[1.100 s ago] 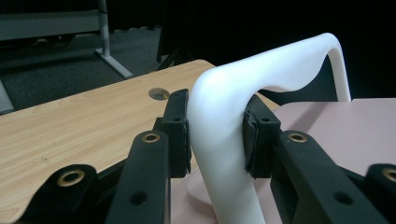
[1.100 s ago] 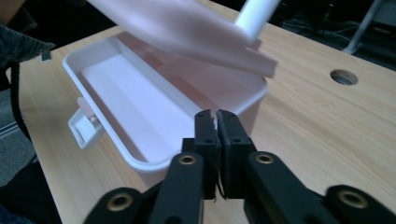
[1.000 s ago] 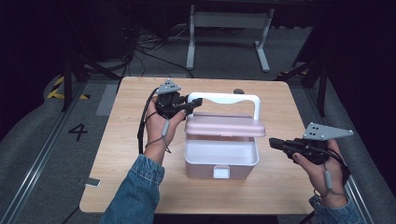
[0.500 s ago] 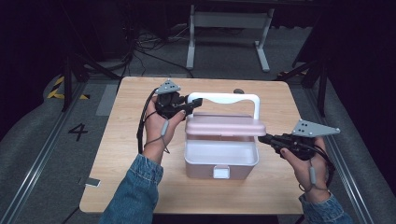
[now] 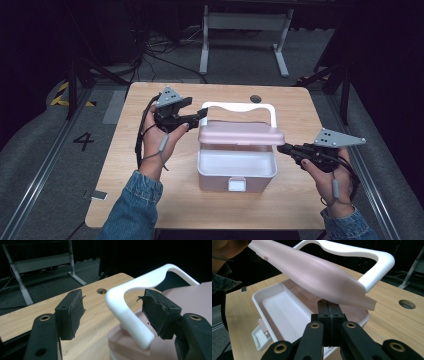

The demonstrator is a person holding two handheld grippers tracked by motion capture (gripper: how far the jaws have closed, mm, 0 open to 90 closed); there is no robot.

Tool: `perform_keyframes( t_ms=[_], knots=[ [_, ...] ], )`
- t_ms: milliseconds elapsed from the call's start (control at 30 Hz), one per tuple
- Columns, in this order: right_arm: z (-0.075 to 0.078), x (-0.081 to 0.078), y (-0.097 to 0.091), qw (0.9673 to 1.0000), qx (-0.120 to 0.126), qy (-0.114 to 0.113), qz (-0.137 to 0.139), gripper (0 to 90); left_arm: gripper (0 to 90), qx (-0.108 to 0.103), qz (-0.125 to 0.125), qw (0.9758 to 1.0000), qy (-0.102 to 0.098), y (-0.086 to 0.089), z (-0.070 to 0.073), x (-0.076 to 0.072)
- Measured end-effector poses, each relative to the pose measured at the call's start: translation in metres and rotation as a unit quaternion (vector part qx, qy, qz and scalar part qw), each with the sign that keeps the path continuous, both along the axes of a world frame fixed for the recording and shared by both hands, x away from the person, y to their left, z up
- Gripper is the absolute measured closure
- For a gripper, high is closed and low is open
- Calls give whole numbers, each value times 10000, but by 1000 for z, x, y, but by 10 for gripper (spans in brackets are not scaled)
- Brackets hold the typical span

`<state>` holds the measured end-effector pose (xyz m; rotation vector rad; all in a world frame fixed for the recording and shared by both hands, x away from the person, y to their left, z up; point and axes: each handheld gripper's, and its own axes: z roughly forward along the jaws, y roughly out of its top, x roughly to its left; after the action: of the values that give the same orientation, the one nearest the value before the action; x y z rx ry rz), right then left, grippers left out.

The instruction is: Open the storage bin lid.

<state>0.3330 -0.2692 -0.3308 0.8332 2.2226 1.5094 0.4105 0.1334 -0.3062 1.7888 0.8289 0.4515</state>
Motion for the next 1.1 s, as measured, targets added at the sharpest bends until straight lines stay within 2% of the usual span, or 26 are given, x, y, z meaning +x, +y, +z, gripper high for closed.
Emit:
perform_keyframes(
  t_ms=[67, 100, 267, 300, 333, 367, 433, 500, 600, 667, 733, 767, 933, 1100],
  knots=[
    [0, -1, 0, 10000, 0, -5, -24, 900, 335, 142, -54, 9999, -10, 5, 1, -6],
    [0, -1, 0, 10000, 0, -5, -24, 900, 326, 142, -54, 9999, -10, 5, 1, -6],
    [1, 0, 0, 9999, 100, 55, -50, 900, 317, 461, -254, 9986, 25, 17, 2, -25],
    [1, 0, 0, 9999, 108, 64, -59, 900, 313, 574, -263, 9980, 1, 18, 2, -29],
    [1, -1, -1, 9999, 114, 68, -72, 900, 310, 850, -239, 9961, -84, 21, 3, -33],
    [2, -2, -1, 9999, 108, 63, -100, 900, 310, 1013, -215, 9945, -123, 23, 2, -36],
    [3, -2, -2, 9999, 111, 60, -110, 900, 309, 1152, -187, 9931, -119, 28, 1, -42],
    [3, -1, -2, 9998, 153, 65, -126, 900, 309, 1150, -258, 9930, -27, 29, -2, -48],
    [5, 0, -1, 9997, 183, 79, -160, 900, 302, 1206, -444, 9917, 64, 26, -7, -56],
    [6, 0, -1, 9996, 214, 68, -147, 900, 293, 1232, -493, 9912, 35, 23, -7, -58],
    [6, 0, -1, 9996, 215, 61, -148, 900, 289, 1133, -573, 9919, 29, 15, -8, -61],
    [5, 0, -1, 9996, 248, 62, -127, 900, 284, 1161, -733, 9905, 7, 8, -9, -62],
    [4, 0, -2, 9995, 288, 86, -99, 900, 283, 1080, -719, 9915, -35, -2, -11, -61],
    [5, -1, -6, 9993, 346, 92, -113, 900, 285, 905, -760, 9930, -86, -11, -12, -55]
  ],
)
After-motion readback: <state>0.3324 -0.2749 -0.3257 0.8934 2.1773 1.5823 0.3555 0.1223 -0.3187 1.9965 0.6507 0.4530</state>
